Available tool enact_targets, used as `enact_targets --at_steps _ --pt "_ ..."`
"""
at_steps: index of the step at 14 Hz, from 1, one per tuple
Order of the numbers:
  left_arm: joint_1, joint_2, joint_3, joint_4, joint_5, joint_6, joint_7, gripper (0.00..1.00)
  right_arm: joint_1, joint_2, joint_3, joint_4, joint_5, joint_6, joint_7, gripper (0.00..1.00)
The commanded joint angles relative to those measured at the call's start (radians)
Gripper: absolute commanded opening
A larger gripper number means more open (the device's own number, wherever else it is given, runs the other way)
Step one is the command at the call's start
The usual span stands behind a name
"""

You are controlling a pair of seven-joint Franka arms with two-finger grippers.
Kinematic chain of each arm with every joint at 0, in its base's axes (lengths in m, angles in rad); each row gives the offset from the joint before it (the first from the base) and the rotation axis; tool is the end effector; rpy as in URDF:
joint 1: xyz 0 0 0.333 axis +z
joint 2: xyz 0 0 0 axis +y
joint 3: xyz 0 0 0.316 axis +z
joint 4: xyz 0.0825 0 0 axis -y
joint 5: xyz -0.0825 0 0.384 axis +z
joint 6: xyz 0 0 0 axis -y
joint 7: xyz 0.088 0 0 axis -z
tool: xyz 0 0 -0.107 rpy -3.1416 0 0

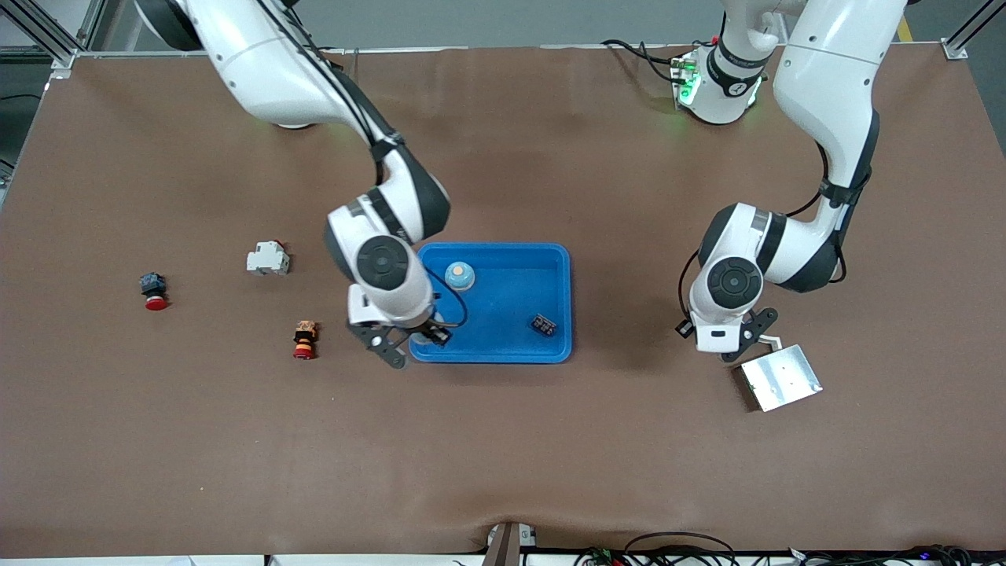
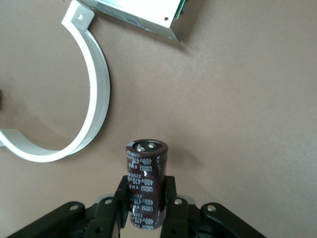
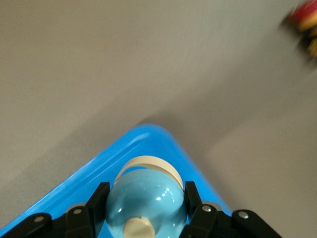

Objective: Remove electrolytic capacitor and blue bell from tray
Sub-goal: 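Set the capacitor by the bracket while the right gripper sets the bell down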

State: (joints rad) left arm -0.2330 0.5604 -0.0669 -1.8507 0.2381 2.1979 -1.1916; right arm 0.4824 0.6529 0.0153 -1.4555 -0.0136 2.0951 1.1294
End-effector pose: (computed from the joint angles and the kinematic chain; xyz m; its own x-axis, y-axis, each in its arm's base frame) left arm 0.5950 -0.1735 0.2037 0.7424 0.6691 0.0340 0.6550 -0.7142 -0.2467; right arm 0.6305 0.3396 0.3000 0.8092 -0.5875 -0.0035 -0.5874 -0.8092 0.0130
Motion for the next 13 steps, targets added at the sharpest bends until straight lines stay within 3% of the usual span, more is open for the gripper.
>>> enact_targets --at_steps 1,2,3,4,5,9,13 --pt "0.004 0.015 -0.002 -0.002 0.029 0.022 0.006 0.0 -0.12 -0.191 0.015 -0.23 0.038 0.037 -0.217 0.0" --pt "0.012 0.016 -0.002 -0.002 0.059 0.023 0.006 0.08 -0.157 -0.25 0.015 -0.306 0.04 0.061 -0.32 0.0" --pt "0.035 0.016 -0.004 -0.002 0.093 0.025 0.006 0.34 -0.215 -0.307 0.015 -0.385 0.041 0.08 -0.423 0.0" --pt "0.044 0.018 -0.004 0.001 0.098 0.025 0.004 0.81 -0.255 -0.361 0.015 -0.449 0.041 0.089 -0.516 0.0" --pt "0.043 0.016 -0.005 0.005 0.098 0.025 -0.008 1.0 -0.293 -0.418 0.012 -0.513 0.041 0.092 -0.61 0.0" --pt "0.023 0.004 -0.016 0.048 0.086 0.019 -0.095 1.0 -0.439 -0.568 0.009 -0.731 0.041 0.158 -0.903 0.0" --pt "-0.066 0.015 -0.042 0.116 0.078 0.017 -0.328 1.0 -0.583 -0.625 0.006 -0.876 0.041 0.246 -1.172 0.0"
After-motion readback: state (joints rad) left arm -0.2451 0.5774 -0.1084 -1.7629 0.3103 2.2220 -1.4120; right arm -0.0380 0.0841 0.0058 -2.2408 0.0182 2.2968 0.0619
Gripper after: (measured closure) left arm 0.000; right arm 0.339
